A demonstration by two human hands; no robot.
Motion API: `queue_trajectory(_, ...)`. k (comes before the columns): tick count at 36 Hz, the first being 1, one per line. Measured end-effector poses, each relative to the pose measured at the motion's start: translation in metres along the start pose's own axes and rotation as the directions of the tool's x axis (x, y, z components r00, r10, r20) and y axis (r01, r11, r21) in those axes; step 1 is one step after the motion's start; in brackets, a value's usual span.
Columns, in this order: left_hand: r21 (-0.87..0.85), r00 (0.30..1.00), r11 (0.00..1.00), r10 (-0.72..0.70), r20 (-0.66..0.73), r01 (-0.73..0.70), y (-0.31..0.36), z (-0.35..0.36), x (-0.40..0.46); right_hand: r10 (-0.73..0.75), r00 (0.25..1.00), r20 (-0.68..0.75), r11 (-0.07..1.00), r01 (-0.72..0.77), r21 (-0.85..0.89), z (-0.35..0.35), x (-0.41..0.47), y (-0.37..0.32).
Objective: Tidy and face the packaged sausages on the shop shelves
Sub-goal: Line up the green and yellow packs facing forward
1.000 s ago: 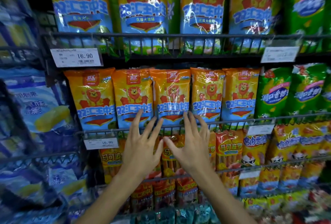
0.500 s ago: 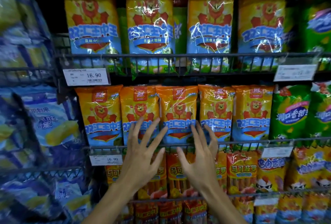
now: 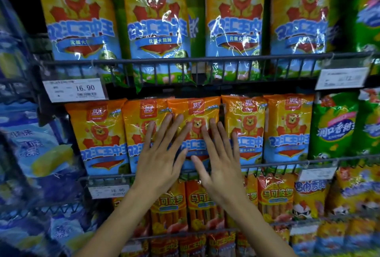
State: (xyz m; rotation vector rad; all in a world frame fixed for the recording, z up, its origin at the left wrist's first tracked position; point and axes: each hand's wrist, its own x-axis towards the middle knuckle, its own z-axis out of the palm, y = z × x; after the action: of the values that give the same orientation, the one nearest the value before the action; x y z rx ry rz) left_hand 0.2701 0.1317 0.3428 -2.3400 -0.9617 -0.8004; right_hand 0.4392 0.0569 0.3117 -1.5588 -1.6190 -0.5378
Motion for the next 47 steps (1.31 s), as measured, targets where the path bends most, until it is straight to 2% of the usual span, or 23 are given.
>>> queue_trajectory(6, 0.015, 1.000, 1.000, -0.009, -0.013, 0.009, 0.000, 0.001, -0.001, -0.048, 0.999, 0.024, 0.999, 0.048, 0.013, -0.007, 0.002, 0.003)
queue_trajectory(11, 0.002, 0.999, 0.999, -0.038, 0.020, 0.038, 0.003, -0.004, -0.005, -0.072, 0.997, 0.027, 0.988, 0.068, 0.137, -0.015, -0.008, 0.011)
queue_trajectory(15, -0.129, 0.998, 0.989, -0.067, -0.006, 0.065, 0.005, -0.004, -0.027, -0.045, 0.998, -0.042, 0.965, 0.054, 0.257, -0.016, -0.045, 0.024)
queue_trajectory(20, -0.332, 0.980, 0.933, -0.179, -0.090, 0.140, 0.021, 0.006, -0.076, -0.071, 0.989, -0.133, 0.915, 0.118, 0.385, -0.007, -0.103, 0.039)
queue_trajectory(24, -0.445, 0.967, 0.877, -0.242, -0.083, 0.181, 0.049, 0.023, -0.126, 0.055, 0.998, -0.014, 0.900, -0.043, 0.434, 0.007, -0.151, 0.047)
queue_trajectory(28, -0.519, 0.970, 0.822, -0.231, 0.076, 0.236, 0.085, 0.046, -0.160, 0.251, 0.953, 0.171, 0.869, -0.299, 0.394, 0.021, -0.189, 0.056)
queue_trajectory(30, -0.528, 0.960, 0.802, -0.219, 0.176, 0.279, 0.102, 0.061, -0.166, 0.366, 0.906, 0.214, 0.838, -0.421, 0.348, 0.025, -0.199, 0.061)
queue_trajectory(32, -0.527, 0.935, 0.779, -0.220, 0.277, 0.340, 0.118, 0.076, -0.168, 0.426, 0.874, 0.234, 0.823, -0.481, 0.300, 0.026, -0.204, 0.068)
queue_trajectory(34, -0.518, 0.910, 0.763, -0.228, 0.346, 0.388, 0.133, 0.090, -0.164, 0.438, 0.857, 0.271, 0.815, -0.506, 0.283, 0.028, -0.206, 0.075)
queue_trajectory(38, -0.575, 0.906, 0.719, -0.188, 0.380, 0.391, 0.166, 0.107, -0.141, 0.434, 0.821, 0.370, 0.778, -0.549, 0.305, 0.035, -0.205, 0.094)
queue_trajectory(43, -0.602, 0.930, 0.731, -0.124, 0.345, 0.321, 0.202, 0.130, -0.114, 0.426, 0.847, 0.318, 0.793, -0.519, 0.319, 0.036, -0.201, 0.114)
queue_trajectory(47, -0.568, 0.944, 0.768, -0.147, 0.294, 0.296, 0.220, 0.143, -0.104, 0.420, 0.871, 0.254, 0.808, -0.486, 0.332, 0.030, -0.199, 0.128)
